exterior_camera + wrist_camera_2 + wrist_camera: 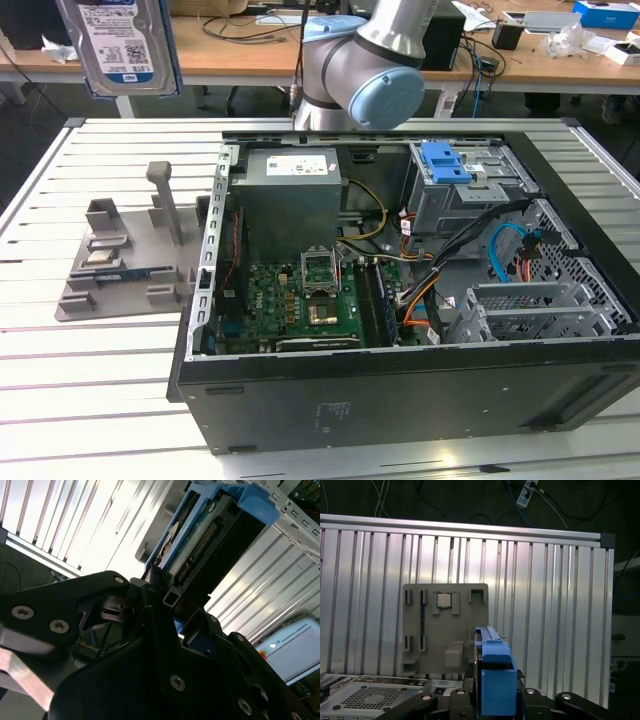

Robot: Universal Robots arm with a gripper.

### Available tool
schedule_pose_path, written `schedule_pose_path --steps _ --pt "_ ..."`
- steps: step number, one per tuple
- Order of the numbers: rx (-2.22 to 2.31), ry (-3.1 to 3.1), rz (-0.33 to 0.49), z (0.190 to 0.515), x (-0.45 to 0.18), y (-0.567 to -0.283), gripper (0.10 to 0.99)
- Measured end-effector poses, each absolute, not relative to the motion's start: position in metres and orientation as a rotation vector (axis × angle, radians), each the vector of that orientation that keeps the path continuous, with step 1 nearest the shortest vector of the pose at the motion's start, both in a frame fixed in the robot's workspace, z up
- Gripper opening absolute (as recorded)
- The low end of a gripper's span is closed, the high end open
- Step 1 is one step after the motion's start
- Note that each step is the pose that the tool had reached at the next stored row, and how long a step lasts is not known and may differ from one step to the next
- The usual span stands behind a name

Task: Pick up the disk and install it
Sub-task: 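Pick up the disk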

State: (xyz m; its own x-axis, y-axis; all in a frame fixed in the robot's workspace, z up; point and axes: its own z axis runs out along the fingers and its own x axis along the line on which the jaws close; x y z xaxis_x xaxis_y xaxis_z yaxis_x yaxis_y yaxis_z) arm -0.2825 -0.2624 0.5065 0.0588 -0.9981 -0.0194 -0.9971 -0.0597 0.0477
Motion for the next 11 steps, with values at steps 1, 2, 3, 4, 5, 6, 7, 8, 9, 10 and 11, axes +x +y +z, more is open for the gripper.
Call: schedule_pose_path --steps 1,2,3,4,5,6,7,8,9,10,11 --pt "2.27 -2.139 -0.074 0.507 -0.273 -0.262 0.369" --pt "2.27 -2.139 -0.074 0.506 -0.268 -0.262 0.369" --pt "2.27 -2.139 -0.074 0.506 -0.263 -0.262 0.369" --pt "2.27 -2.139 -0.074 0.507 -0.256 -0.262 0.369" --pt "2.269 -2.139 -0.075 0.507 -0.252 -0.262 0.369" --pt "2.269 -2.139 -0.075 0.506 -0.245 -0.262 0.369" --pt "2.269 -2.138 -0.075 0.506 -0.24 -0.262 0.369" --pt "2.269 -2.138 -0.075 0.506 -0.236 -0.262 0.369" --pt "2.269 -2.138 -0.076 0.507 -0.23 -0.262 0.369" --pt "2.269 -2.138 -0.076 0.507 -0.226 -0.262 0.369" --pt "2.269 -2.138 -0.076 0.507 -0.22 -0.262 0.369"
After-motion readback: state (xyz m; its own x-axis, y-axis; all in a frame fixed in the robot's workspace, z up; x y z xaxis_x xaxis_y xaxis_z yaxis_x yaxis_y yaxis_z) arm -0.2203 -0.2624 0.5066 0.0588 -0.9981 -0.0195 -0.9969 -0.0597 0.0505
